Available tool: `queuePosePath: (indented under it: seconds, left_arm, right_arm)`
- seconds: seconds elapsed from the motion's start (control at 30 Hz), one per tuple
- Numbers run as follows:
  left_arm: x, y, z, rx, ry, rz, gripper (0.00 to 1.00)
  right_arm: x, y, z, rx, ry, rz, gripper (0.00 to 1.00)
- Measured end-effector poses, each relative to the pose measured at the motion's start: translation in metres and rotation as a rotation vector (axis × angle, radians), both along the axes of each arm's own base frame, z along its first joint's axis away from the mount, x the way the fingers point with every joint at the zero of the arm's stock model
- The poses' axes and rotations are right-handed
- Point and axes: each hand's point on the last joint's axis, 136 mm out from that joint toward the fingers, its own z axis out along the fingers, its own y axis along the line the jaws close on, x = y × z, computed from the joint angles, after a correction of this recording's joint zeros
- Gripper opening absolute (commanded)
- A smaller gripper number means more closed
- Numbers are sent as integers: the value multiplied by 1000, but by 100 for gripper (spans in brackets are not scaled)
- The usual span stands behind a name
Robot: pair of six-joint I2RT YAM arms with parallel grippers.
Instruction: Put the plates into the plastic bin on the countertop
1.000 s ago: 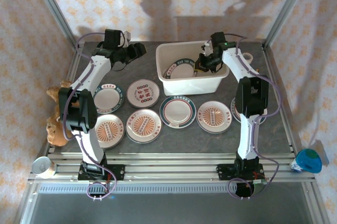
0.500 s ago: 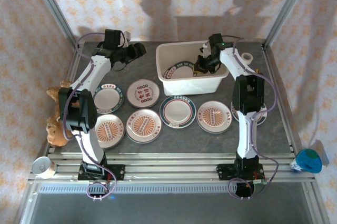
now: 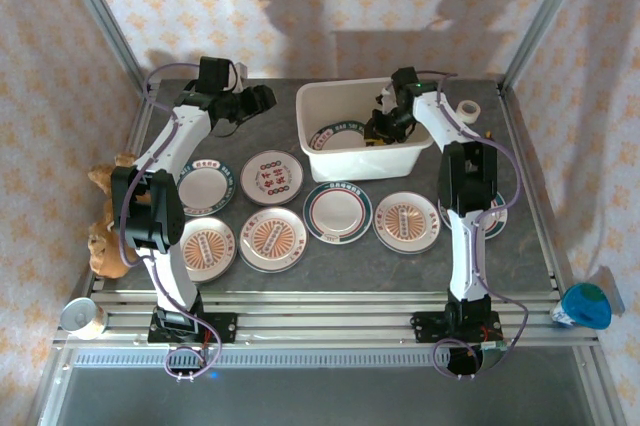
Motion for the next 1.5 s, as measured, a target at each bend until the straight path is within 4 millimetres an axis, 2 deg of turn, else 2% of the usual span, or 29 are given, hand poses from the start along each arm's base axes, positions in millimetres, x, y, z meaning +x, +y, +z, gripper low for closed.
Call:
queuePosePath:
  seconds: [0.33,0.6,0.63,0.93,1.17,1.3,1.5]
  left_arm:
    - [-14,10,-20,84,72,-2,65]
    - [-29,22,-37,180,139,-16,66]
    - [-31,23,-38,188,146,-19,66]
    - [-44,45,-54,268,219,-19,66]
    - [-56,50,-108,320,370,-61,66]
    - [-61,51,-130,337,435,-95,65]
    - [-58,57,-147,389,477,-128,65]
  right_arm:
    - [3,2,6,-22,-17,-2,63]
    - [5,-3,6,-57,-16,-27,77]
    - [5,-4,7,-60,-18,-30,82]
    - [7,-9,13,-93,-35,-43,85]
    - [5,-15,25,-130,-58,-54,85]
    - [5,-19,43,-147,-101,-61,84]
    - [0,-26,80,-161,-183,-72,82]
